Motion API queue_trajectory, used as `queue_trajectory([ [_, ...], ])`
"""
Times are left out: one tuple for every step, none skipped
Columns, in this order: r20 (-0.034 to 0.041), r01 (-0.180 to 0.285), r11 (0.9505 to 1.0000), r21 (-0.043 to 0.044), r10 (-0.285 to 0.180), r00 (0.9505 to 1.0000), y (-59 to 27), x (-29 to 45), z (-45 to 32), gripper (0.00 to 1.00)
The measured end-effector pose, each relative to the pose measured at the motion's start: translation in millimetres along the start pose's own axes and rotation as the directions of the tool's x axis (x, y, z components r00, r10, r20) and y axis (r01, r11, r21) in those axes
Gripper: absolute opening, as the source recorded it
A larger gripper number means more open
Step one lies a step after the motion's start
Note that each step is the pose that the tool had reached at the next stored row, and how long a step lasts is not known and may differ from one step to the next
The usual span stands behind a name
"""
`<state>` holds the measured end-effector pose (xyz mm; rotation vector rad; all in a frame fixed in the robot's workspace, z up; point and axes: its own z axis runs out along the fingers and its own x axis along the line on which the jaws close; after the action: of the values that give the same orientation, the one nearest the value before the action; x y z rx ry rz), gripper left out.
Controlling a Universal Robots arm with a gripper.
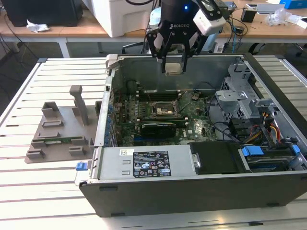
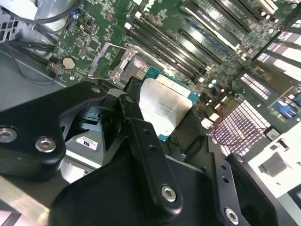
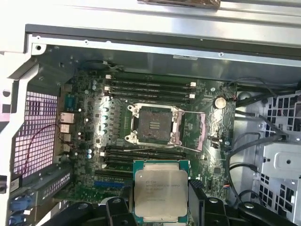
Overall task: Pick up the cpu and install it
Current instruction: 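Pick up the cpu and move it towards the insertion slot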
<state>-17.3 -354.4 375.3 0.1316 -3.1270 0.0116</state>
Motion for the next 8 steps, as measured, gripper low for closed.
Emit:
queue_trajectory([
  [0.0000, 0.001, 1.0000, 0.0001, -0.001, 1.0000, 1.2, -0.1, 2.3, 0.55],
  [-0.0001, 0.002, 1.0000, 0.0001, -0.002, 1.0000, 2.2, -0.2, 4.2, 0.55],
  [0.0000, 0.003, 1.0000, 0.0000, -0.003, 1.0000, 4.0, -0.4, 7.7, 0.55],
  [0.0000, 0.003, 1.0000, 0.0001, -0.003, 1.0000, 5.1, -0.5, 9.8, 0.55],
  [0.0000, 0.004, 1.0000, 0.0000, -0.004, 1.0000, 6.0, -0.6, 11.7, 0.55],
  [0.0000, 0.005, 1.0000, 0.0002, -0.005, 1.0000, 7.1, -0.7, 14.1, 0.55],
  [-0.0001, 0.005, 1.0000, 0.0001, -0.005, 1.0000, 7.8, -0.8, 16.1, 0.55],
  [0.0000, 0.005, 1.0000, 0.0000, -0.005, 1.0000, 8.5, -0.9, 18.1, 0.55],
])
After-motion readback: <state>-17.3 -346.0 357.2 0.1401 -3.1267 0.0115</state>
